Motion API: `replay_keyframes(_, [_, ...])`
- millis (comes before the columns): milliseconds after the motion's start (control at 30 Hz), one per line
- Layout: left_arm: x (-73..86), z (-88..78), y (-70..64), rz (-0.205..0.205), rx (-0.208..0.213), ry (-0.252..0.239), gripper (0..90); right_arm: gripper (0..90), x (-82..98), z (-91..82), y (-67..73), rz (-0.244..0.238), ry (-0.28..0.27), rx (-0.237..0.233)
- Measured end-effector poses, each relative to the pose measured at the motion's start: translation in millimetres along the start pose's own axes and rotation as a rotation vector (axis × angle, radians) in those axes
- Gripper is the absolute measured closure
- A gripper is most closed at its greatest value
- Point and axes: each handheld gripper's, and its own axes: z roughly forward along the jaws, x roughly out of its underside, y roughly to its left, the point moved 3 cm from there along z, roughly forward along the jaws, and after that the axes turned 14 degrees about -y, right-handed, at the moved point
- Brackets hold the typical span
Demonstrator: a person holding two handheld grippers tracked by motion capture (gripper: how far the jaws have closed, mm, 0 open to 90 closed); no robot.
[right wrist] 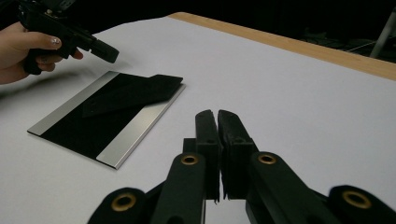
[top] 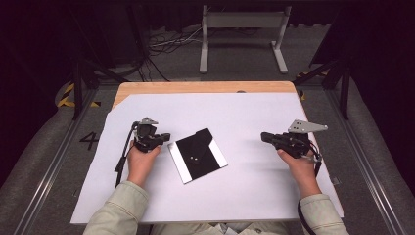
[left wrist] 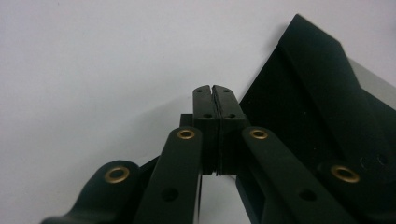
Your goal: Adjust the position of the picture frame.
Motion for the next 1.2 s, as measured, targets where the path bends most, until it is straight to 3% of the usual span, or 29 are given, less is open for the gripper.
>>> replay_keyframes(133, [1.3,2.0,3.7,0.002,-0.013,0.019,89.9,88.9,-0.2,-3.3,-0.4,0.006,0.005,-0.001])
replay_keyframes(300, [3.1,3.6,5.4,-0.026,0.018,0.052,90.0,89.0,-0.8,-3.8,1.0,0.008,0.009,-0.009])
replay_keyframes(400, [4.8,5.2,4.4,-0.028,0.014,0.075,90.0,89.6,-1.7,-4.1,1.1,0.012,0.009,-0.016])
replay_keyframes(567, [4.8,5.0,4.8,-0.008,0.009,0.077,90.0,89.6,-2.4,-3.5,1.2,0.017,0.009,-0.018])
replay_keyframes(700, [4.8,4.7,4.9,-0.027,0.010,0.085,90.0,89.6,-2.5,-2.8,1.4,0.018,0.010,-0.021])
replay_keyframes(967, [5.5,3.4,2.9,-0.027,0.025,0.100,90.0,89.8,-3.0,-2.6,1.0,0.027,0.009,-0.021])
replay_keyframes(1200, [7.4,-1.1,-7.7,0.022,0.048,0.149,90.0,89.9,-6.1,0.2,1.4,0.032,0.007,-0.031])
